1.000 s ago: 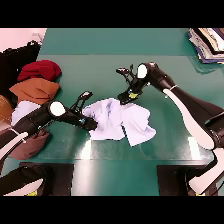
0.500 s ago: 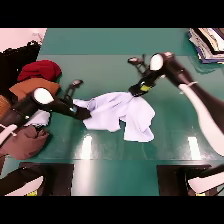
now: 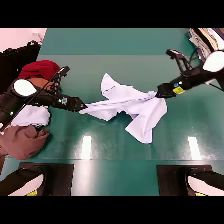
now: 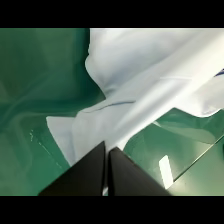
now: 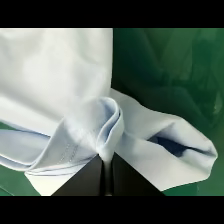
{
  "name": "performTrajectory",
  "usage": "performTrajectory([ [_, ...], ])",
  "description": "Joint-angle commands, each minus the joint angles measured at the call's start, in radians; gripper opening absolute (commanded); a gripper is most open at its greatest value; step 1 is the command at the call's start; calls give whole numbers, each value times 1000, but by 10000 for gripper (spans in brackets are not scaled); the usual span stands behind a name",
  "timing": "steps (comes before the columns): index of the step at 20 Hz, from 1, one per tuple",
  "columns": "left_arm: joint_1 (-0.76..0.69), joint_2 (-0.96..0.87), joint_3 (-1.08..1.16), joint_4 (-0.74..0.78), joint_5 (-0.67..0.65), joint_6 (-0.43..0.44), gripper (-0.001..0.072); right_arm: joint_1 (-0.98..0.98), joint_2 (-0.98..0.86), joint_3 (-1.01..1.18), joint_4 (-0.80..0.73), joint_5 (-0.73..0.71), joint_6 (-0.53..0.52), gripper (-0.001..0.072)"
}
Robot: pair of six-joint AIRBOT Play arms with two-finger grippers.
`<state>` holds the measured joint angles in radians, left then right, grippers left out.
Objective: Fold the shirts.
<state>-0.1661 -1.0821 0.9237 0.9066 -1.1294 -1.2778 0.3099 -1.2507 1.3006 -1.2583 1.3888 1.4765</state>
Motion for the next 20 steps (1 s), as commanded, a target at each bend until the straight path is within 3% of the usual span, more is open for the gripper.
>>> performTrajectory([
  [1,6,2,3,-59,12,3,21,-23,51,-106,110,-115,-41,54],
  [3,6,2,3,-58,13,3,21,9,34,-134,150,-161,-40,401],
  [11,6,2,3,-6,14,3,21,64,24,-135,143,-155,-41,418],
  [14,6,0,3,-5,33,2,21,187,4,-135,83,-188,-53,418],
  [20,6,0,2,-5,20,3,22,323,-215,-21,26,-207,-52,417],
])
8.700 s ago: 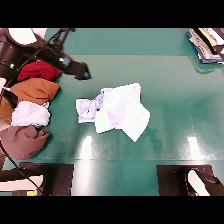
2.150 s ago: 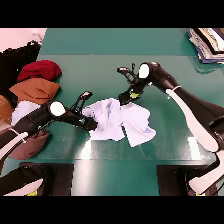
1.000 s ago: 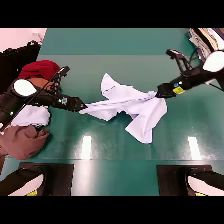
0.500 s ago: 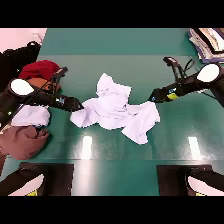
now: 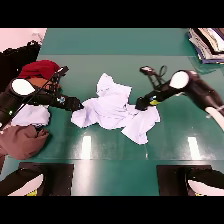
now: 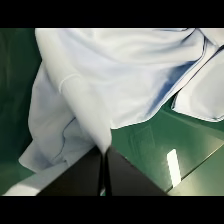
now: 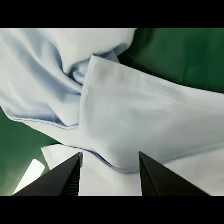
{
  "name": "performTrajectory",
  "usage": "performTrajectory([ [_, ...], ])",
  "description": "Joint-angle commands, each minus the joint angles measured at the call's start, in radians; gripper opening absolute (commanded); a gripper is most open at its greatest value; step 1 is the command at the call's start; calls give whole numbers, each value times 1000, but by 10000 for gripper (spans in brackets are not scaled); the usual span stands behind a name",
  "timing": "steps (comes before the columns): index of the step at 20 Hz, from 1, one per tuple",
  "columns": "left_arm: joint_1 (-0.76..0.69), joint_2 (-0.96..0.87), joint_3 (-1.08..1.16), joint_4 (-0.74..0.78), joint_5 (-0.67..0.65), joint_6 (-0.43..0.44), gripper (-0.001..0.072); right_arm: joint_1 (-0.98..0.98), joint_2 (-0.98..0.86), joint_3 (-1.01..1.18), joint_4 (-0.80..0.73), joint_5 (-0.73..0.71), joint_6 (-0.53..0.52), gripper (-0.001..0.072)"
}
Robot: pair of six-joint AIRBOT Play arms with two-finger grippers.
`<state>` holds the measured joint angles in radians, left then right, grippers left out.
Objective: Fold the shirts.
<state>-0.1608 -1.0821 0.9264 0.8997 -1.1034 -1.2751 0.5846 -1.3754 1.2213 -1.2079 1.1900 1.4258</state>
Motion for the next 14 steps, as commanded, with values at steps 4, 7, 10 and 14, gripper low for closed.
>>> performTrajectory([
  [4,0,0,0,5,-9,0,21,55,-224,175,-26,74,-2,417],
  [7,0,0,0,10,-7,0,21,58,-278,193,-17,87,6,418],
  [10,0,0,0,14,-8,0,21,64,-299,193,-24,85,8,370],
  [14,13,6,32,53,-18,-5,21,31,-241,194,-88,59,13,17],
])
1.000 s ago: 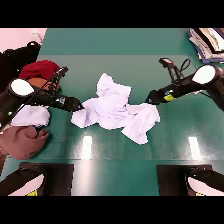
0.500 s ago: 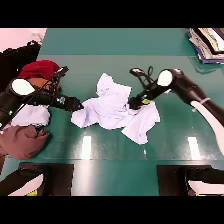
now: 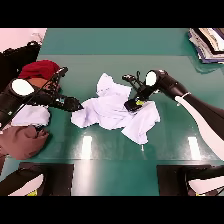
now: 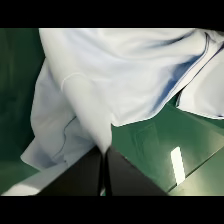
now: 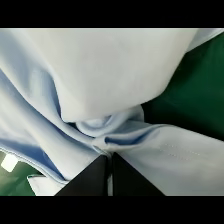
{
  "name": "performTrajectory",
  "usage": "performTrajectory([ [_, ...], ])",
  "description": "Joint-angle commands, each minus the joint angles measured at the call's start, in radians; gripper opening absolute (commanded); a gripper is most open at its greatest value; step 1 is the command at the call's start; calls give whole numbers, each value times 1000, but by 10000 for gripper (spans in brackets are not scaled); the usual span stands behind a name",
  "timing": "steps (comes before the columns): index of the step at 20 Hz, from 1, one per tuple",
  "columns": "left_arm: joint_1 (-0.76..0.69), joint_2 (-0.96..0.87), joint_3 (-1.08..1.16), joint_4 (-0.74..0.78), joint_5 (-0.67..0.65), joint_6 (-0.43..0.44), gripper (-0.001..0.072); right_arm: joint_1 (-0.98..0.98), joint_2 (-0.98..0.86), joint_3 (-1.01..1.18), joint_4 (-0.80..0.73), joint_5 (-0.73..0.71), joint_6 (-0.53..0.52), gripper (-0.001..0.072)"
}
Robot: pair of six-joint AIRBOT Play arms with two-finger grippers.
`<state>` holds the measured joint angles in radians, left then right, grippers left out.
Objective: Fold the shirts.
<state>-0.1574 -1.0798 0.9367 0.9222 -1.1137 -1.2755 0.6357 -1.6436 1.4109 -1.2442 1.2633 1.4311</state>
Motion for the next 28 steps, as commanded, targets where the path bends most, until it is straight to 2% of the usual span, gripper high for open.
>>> performTrajectory([
  [1,31,11,61,46,-22,-18,21,-44,68,4,-97,-13,28,16],
  [3,92,44,163,56,-35,-35,21,-112,180,4,-154,-7,37,16],
  [8,252,137,517,56,-56,-56,21,-366,515,4,-144,-91,38,16],
  [12,285,167,775,50,-57,-71,21,-571,736,5,-42,-197,29,16],
  [15,285,167,964,-22,-56,-91,21,-686,863,6,81,-281,-19,16],
  [17,285,167,1093,-46,-55,-95,21,-738,918,59,92,-294,-25,16],
  [21,285,183,1251,-118,-3,-116,21,-836,928,277,92,-241,-45,15],
  [24,285,200,1265,-197,60,-111,20,-925,827,512,93,-61,-44,15],
  [26,285,193,1242,-139,51,-105,20,-964,725,666,93,74,-35,15],
  [28,285,172,1140,-39,40,-131,20,-970,623,742,105,143,-3,15],
])
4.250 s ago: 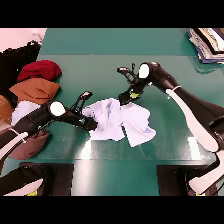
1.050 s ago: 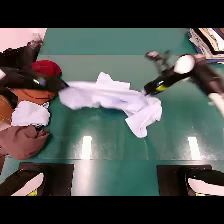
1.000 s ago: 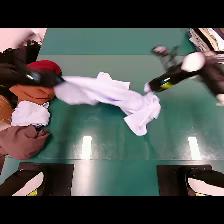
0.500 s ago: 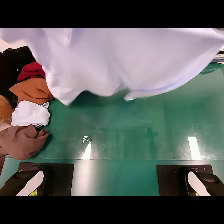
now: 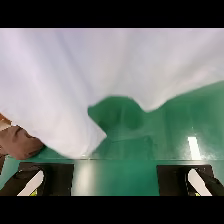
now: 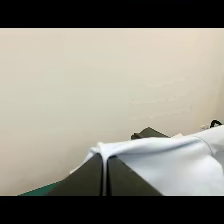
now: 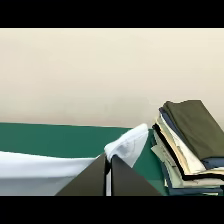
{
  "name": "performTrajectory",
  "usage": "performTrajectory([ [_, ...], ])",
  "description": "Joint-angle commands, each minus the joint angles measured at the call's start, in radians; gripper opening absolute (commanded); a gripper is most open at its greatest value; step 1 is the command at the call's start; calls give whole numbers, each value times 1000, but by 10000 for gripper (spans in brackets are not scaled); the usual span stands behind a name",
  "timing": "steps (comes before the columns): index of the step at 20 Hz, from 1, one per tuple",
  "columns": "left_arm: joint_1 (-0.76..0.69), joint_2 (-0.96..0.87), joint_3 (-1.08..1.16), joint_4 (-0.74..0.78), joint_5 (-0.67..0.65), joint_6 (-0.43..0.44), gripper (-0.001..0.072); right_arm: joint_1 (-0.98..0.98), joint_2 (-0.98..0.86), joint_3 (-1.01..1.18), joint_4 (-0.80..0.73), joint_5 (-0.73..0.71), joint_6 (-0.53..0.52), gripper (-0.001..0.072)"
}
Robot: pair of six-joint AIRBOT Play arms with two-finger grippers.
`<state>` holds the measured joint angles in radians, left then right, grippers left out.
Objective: Fold the shirts.
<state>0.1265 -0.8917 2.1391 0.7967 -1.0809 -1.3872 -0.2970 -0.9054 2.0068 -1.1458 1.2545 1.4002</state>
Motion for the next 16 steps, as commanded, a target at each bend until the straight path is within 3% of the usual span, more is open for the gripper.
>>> performTrajectory([
  [1,1,-36,-134,114,-14,-39,20,-29,-156,142,14,171,33,14],
  [6,-44,-326,-385,144,-298,-18,20,112,-370,-111,18,206,60,14],
  [9,-117,-553,-430,192,-308,8,20,175,-546,-199,18,218,78,14],
  [12,-156,-747,-430,208,-127,24,21,219,-715,-209,18,140,77,15],
  [16,-158,-828,-430,208,216,53,21,247,-903,-96,21,3,76,15],
])
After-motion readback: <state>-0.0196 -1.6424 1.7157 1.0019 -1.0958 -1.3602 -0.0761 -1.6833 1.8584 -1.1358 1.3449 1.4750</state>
